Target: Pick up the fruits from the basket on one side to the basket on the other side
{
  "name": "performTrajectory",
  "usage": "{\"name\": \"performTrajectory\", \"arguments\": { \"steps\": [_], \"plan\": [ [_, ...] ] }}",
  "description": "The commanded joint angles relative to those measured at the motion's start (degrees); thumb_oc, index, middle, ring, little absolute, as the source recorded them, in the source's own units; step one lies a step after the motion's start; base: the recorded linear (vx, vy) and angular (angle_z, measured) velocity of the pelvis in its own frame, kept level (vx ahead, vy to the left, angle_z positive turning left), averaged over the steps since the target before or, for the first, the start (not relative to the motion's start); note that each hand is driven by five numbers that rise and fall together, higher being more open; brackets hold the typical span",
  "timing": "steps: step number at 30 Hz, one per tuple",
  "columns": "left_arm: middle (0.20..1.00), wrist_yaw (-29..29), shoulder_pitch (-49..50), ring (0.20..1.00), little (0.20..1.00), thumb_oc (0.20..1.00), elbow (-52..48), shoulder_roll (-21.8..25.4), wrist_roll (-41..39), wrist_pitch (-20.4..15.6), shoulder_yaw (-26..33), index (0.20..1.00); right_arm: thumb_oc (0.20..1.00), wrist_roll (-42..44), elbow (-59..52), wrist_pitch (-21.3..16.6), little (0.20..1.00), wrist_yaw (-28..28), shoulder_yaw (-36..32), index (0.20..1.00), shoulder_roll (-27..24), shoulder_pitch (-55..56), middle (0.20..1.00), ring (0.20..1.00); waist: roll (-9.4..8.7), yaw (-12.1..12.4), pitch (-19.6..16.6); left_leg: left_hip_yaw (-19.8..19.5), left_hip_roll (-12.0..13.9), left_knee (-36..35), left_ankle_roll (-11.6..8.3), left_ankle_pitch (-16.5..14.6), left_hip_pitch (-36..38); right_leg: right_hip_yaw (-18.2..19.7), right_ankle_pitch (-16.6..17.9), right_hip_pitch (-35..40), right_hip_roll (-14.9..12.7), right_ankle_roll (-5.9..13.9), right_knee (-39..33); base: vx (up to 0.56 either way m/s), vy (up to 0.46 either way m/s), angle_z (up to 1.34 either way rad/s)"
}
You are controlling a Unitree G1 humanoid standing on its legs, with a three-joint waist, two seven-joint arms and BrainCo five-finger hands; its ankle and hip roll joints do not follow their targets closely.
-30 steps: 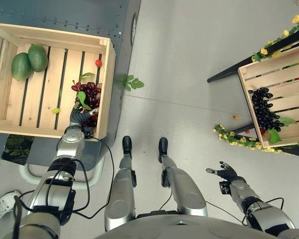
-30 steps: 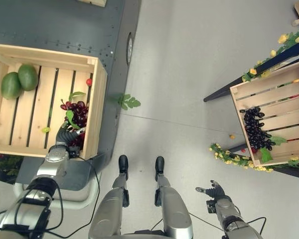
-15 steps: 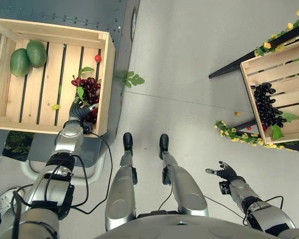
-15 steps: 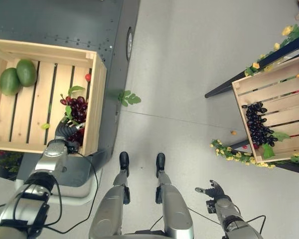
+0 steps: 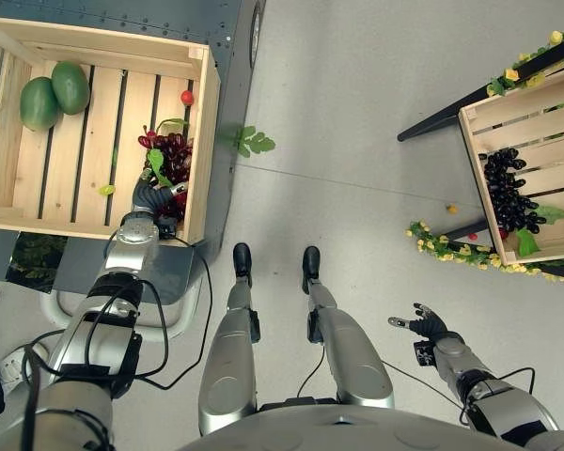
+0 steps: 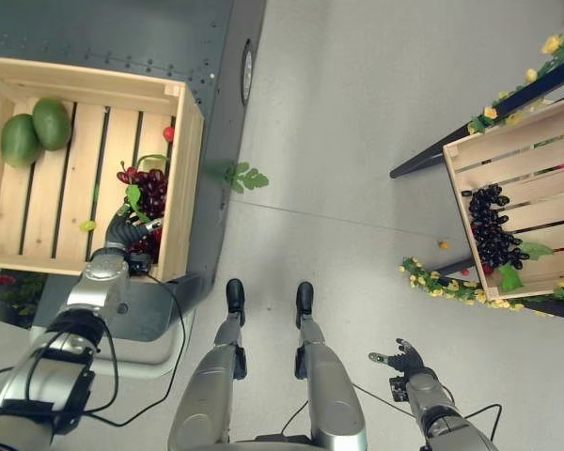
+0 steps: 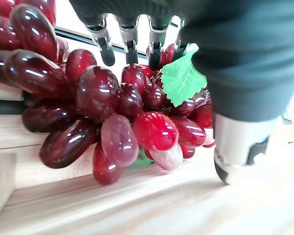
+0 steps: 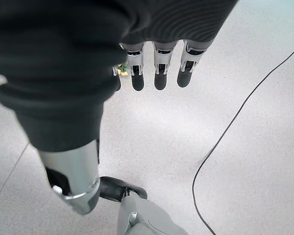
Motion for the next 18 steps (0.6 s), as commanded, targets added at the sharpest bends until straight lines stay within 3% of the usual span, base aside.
{"name": "performTrajectory", "arguments": {
  "steps": [1, 12, 13, 14, 16, 18],
  "plan": [
    [1.0, 3.87, -10.39, 1.0, 1.0, 1.0, 11.6, 1.73, 1.87, -0.19, -2.85, 1.0, 1.0, 1.58, -2.09, -0.22, 1.0, -0.69, 1.47, 1.0, -1.59, -0.41, 1.0, 1.0, -5.08, -4.41, 1.34, 0.18, 0.97, 0.32, -1.87, -2.08, 0.15, 1.93, 3.78, -4.64, -3.87, 5.19, 0.81, 0.0, 0.0, 0.0],
    [1.0, 2.91, -13.34, 1.0, 1.0, 1.0, 7.49, 2.17, 3.4, -0.61, -6.63, 1.0, 1.0, 1.89, -3.14, -0.5, 1.0, -0.1, 2.17, 1.0, -1.73, -0.55, 1.0, 1.0, -5.19, -5.14, 0.47, 0.66, 0.99, 0.17, -1.82, -2.23, -0.39, 2.37, 3.77, -5.27, -3.77, 5.32, 0.62, 0.0, 0.0, 0.0],
    [0.878, 2.91, -13.5, 0.878, 0.878, 0.878, 7.33, 2.09, 3.25, -0.65, -6.66, 0.878, 1.0, 1.89, -3.25, -0.52, 1.0, -0.04, 2.21, 1.0, -1.75, -0.53, 1.0, 1.0, -5.14, -5.17, 0.43, 0.73, 1.01, 0.15, -1.84, -2.26, -0.36, 2.4, 3.78, -5.29, -3.77, 5.32, 0.6, 0.0, 0.0, 0.0],
    [0.454, 2.92, -13.61, 0.454, 0.454, 0.454, 7.11, 2.07, 3.02, -0.76, -6.64, 0.454, 1.0, 1.94, -3.35, -0.54, 1.0, -0.02, 2.19, 1.0, -1.72, -0.45, 1.0, 1.0, -5.11, -5.24, 0.39, 0.75, 1.0, 0.13, -1.85, -2.28, -0.36, 2.4, 3.78, -5.33, -3.78, 5.32, 0.59, 0.0, 0.0, 0.0],
    [0.2, 2.92, -14.25, 0.2, 0.2, 0.2, 6.88, 2.02, 2.22, -0.98, -6.71, 0.2, 1.0, 2.02, -3.62, -0.63, 1.0, 0.05, 2.31, 1.0, -1.71, -0.37, 1.0, 1.0, -5.14, -5.36, 0.33, 0.72, 1.03, 0.08, -1.86, -2.32, -0.35, 2.45, 3.76, -5.38, -3.73, 5.32, 0.56, 0.0, 0.0, 0.0],
    [0.2, 2.64, -14.47, 0.2, 0.2, 0.2, 6.61, 1.83, 1.39, -1.28, -6.85, 0.2, 1.0, 2.09, -3.71, -0.65, 1.0, 0.14, 2.46, 1.0, -1.7, -0.34, 1.0, 1.0, -5.2, -5.46, 0.3, 0.71, 1.08, 0.06, -1.87, -2.35, -0.35, 2.54, 3.77, -5.43, -3.67, 5.33, 0.54, 0.0, -0.004, 0.02]
  ]
}}
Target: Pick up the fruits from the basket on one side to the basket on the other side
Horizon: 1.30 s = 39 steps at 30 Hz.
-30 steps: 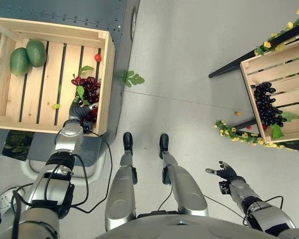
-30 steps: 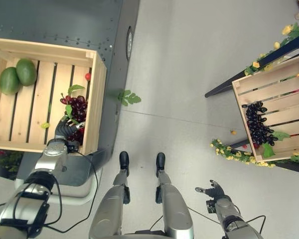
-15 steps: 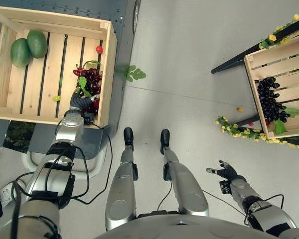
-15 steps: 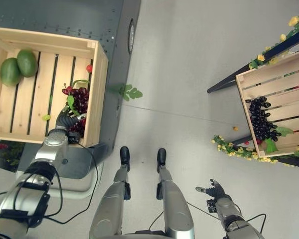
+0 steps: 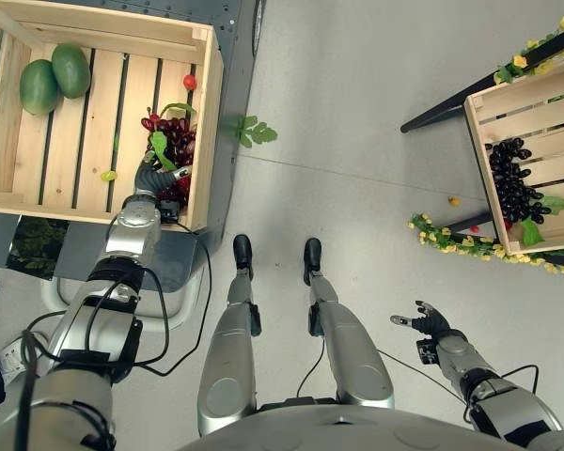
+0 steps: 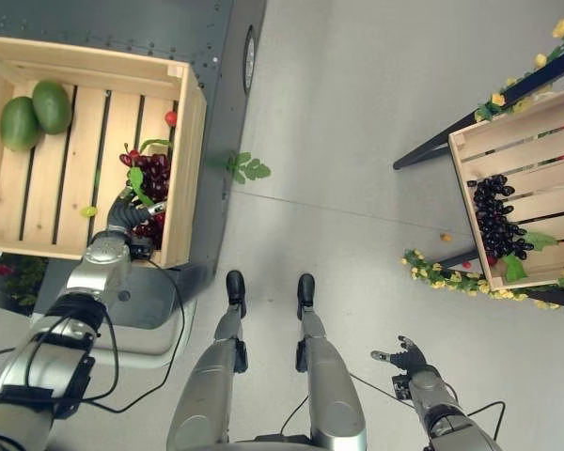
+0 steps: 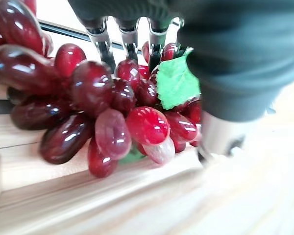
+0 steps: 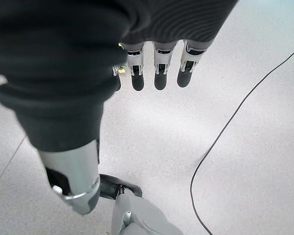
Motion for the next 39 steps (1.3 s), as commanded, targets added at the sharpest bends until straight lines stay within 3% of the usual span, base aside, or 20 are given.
{"name": "performTrajectory", "arguments": {
  "steps": [1, 30, 39],
  "plan": [
    [0.2, 2.77, -10.67, 0.2, 0.2, 0.2, 8.25, 0.66, 2.45, -1.52, -2.74, 0.2, 1.0, 2.06, -1.78, -0.61, 1.0, -0.19, 2.12, 1.0, -0.84, -0.23, 1.0, 1.0, -4.97, -5.01, 0.24, -0.61, 2.16, 0.03, -1.91, -2.36, 2.27, 1.08, 3.17, -2.71, -2.48, 4.42, 0.49, 0.01, -0.006, 0.04],
    [0.2, 3.26, -10.4, 0.2, 0.2, 0.2, 7.86, -0.54, 0.36, -1.97, -1.4, 0.2, 1.0, 1.67, -2.11, -1.19, 1.0, -0.22, 2.22, 1.0, -1.05, 0.23, 1.0, 1.0, -4.38, -5.05, 0.04, -0.42, 2.1, 0.08, -1.81, -2.76, 2.75, 1.41, 3.18, -2.89, -2.39, 4.16, 0.61, 0.0, -0.002, -0.02],
    [0.2, 3.08, -7.22, 0.2, 0.2, 0.2, 3.2, -1.44, -5.17, -3.96, 0.18, 0.2, 1.0, 1.83, -2.37, -1.3, 1.0, -0.31, 1.66, 1.0, -0.97, 0.78, 1.0, 1.0, -4.41, -4.7, -0.01, -0.77, 1.95, 0.15, -1.72, -2.7, 2.8, 1.41, 3.17, -2.55, -2.44, 4.08, 0.62, 0.0, 0.0, 0.0]
  ]
}}
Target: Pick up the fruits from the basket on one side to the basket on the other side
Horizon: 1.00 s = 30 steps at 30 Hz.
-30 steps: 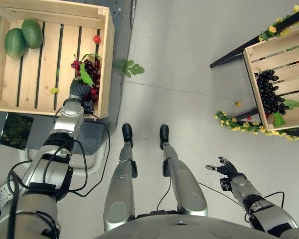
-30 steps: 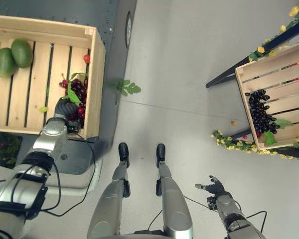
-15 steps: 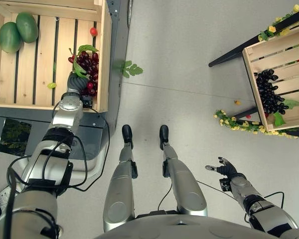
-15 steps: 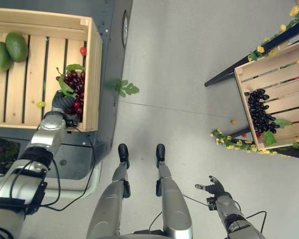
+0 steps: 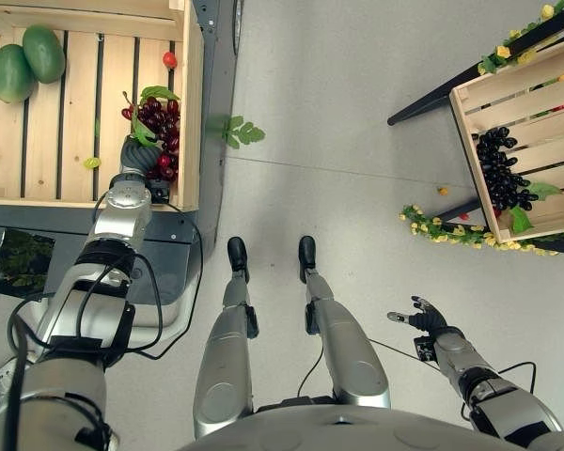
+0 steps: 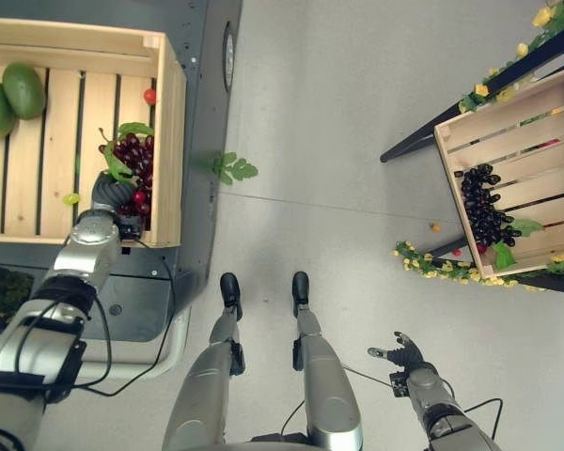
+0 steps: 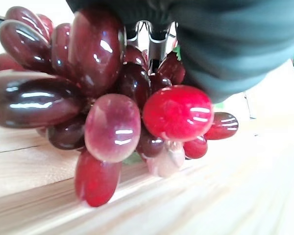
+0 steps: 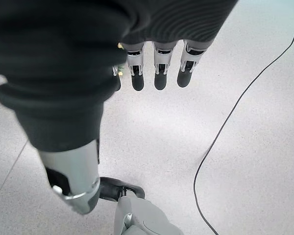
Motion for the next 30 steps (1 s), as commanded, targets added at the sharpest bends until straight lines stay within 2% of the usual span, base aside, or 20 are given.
{"name": "performTrajectory", "arguments": {
  "steps": [1, 13, 23, 30],
  "plan": [
    [0.2, 1.21, -2.17, 0.2, 0.2, 0.2, 0.52, -4.02, -3.84, -4.2, 0.3, 0.2, 1.0, 1.76, -1.57, -0.92, 1.0, -0.55, 0.85, 1.0, -1.09, 0.64, 1.0, 1.0, -3.41, -1.95, 0.17, -2.23, 2.44, 0.16, -3.53, -4.8, 2.04, 0.68, 1.94, -3.06, -2.02, 3.56, 0.75, 0.0, 0.0, 0.0],
    [0.2, -1.81, 4.2, 0.2, 0.2, 0.2, -12.26, -5.41, -18.83, -7.21, 3.4, 0.2, 1.0, 1.69, -3.94, -0.79, 1.0, -0.18, -0.85, 1.0, -1.53, 3.05, 1.0, 1.0, -2.95, -1.2, 0.6, -2.76, 1.91, 0.22, -3.41, -4.84, 2.49, 0.39, 2.05, -2.33, -2.27, 3.55, 0.72, 0.0, 0.0, 0.0],
    [0.2, -4.35, 10.01, 0.2, 0.2, 0.2, -21.93, -5.69, -25.89, -8.21, 4.28, 0.2, 1.0, 1.23, -4.67, -0.49, 1.0, 0.48, -1.56, 1.0, -1.34, 4.28, 1.0, 1.0, -2.69, -0.58, 0.68, -2.83, 1.4, 0.2, -3.27, -4.99, 3.27, 0.17, 2.12, -1.32, -2.67, 3.72, 0.65, 0.0, 0.0, 0.0],
    [0.2, -5.73, 14.01, 0.2, 0.2, 0.2, -26.98, -5.37, -27.96, -8.6, 5.29, 0.2, 1.0, 0.77, -4.18, -0.47, 1.0, 1.02, -1.73, 1.0, -1.1, 4.4, 1.0, 1.0, -2.27, -0.2, 0.31, -2.88, 1.19, 0.19, -3.11, -5.16, 3.83, 0.22, 2.08, -0.82, -2.76, 3.72, 0.58, 0.0, 0.0, 0.0]
  ]
}}
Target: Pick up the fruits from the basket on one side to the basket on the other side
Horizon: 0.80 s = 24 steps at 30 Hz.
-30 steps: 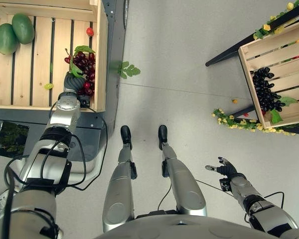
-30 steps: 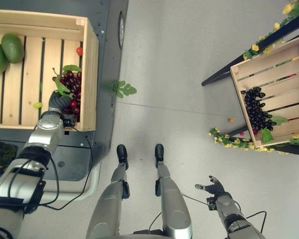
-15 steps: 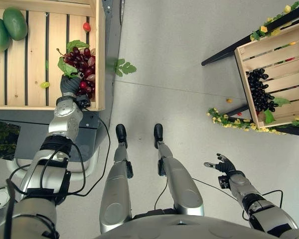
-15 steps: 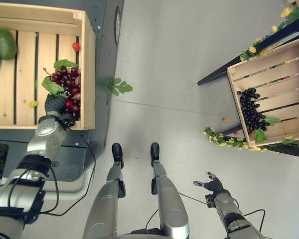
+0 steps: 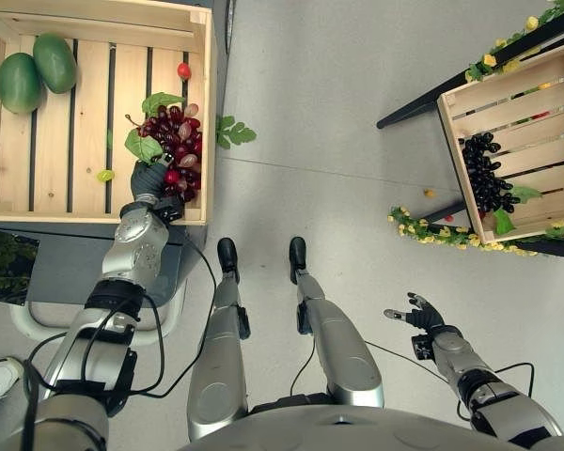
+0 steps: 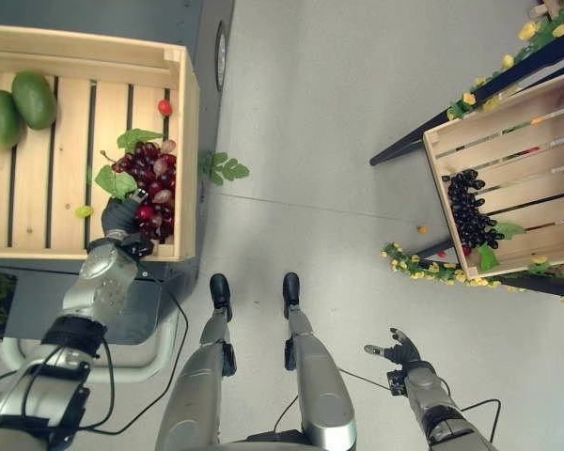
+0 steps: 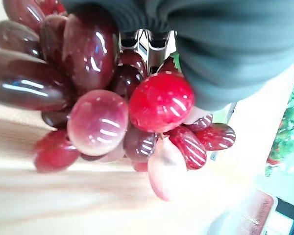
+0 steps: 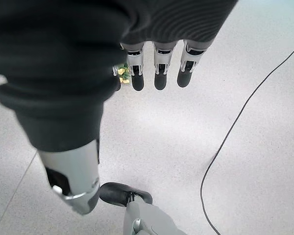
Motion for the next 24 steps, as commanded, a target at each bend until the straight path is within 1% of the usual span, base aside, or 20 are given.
{"name": "performTrajectory", "arguments": {
  "steps": [1, 5, 8, 13, 17, 24],
  "plan": [
    [0.2, -4.07, -1.42, 0.2, 0.2, 0.2, -7.42, -2.06, -2.28, -4.5, 0.78, 0.2, 1.0, 0.74, -0.5, -0.16, 1.0, 0.21, -0.84, 1.0, -1.26, 2.83, 1.0, 1.0, 0.06, 0.01, -1.22, -2.51, 1.16, 0.19, -3.25, -5.32, 1.76, 0.43, 2.09, -3.18, -2.83, 3.78, 0.61, 0.0, 0.0, 0.0],
    [0.2, -4.63, 1.85, 0.2, 0.2, 0.2, -11.18, -2.87, -2.87, -4.76, 1.6, 0.2, 1.0, 0.61, -0.03, -0.2, 1.0, 0.38, -1.03, 1.0, -0.9, 2.6, 1.0, 1.0, 0.54, 0.44, -1.8, -2.66, 0.98, 0.17, -3.11, -5.56, 2.39, 0.43, 1.81, -2.6, -2.92, 3.72, 0.63, 0.0, 0.0, 0.0],
    [0.2, -5.55, 3.49, 0.2, 0.2, 0.2, -13.3, -2.51, -3.18, -4.81, 1.83, 0.2, 1.0, 0.48, 0.45, -0.19, 1.0, 0.49, -1.25, 1.0, -0.86, 2.59, 1.0, 1.0, 0.89, 0.7, -2.34, -2.69, 0.92, 0.14, -3.02, -5.73, 2.9, 0.44, 1.54, -2.07, -2.89, 3.69, 0.63, 0.0, 0.004, 0.01],
    [0.2, -6.51, 5.29, 0.2, 0.2, 0.2, -15.39, -2.06, -3.85, -4.66, 2.29, 0.2, 1.0, 0.17, 1.37, -0.12, 1.0, 0.71, -1.5, 1.0, -0.68, 2.53, 1.0, 1.0, 1.43, 1.08, -3.15, -2.67, 0.83, 0.06, -2.98, -6.01, 3.62, 0.38, 1.14, -1.18, -2.98, 3.71, 0.58, 0.0, 0.0, 0.0],
    [0.2, -7.19, 7.0, 0.2, 0.2, 0.2, -16.67, -2.55, -3.8, -4.66, 2.39, 0.2, 1.0, -0.03, 2.89, 0.03, 1.0, 0.92, -1.7, 1.0, -0.25, 2.36, 1.0, 1.0, 1.96, 1.38, -3.89, -2.67, 0.74, 0.02, -2.9, -6.32, 4.42, 0.18, 0.82, -0.47, -3.07, 3.7, 0.63, 0.02, 0.007, 0.03],
    [0.2, -8.27, 10.27, 0.2, 0.2, 0.2, -20.34, -3.53, -4.85, -5.08, 4.21, 0.2, 1.0, -0.24, 4.53, 0.26, 1.0, 1.19, -2.27, 1.0, 0.38, 2.01, 1.0, 1.0, 2.94, 1.97, -5.5, -2.67, 0.48, -0.02, -2.74, -7.09, 6.22, 0.12, 0.06, 1.36, -3.19, 3.6, 0.67, 0.03, 0.003, 0.0]
  ]
}}
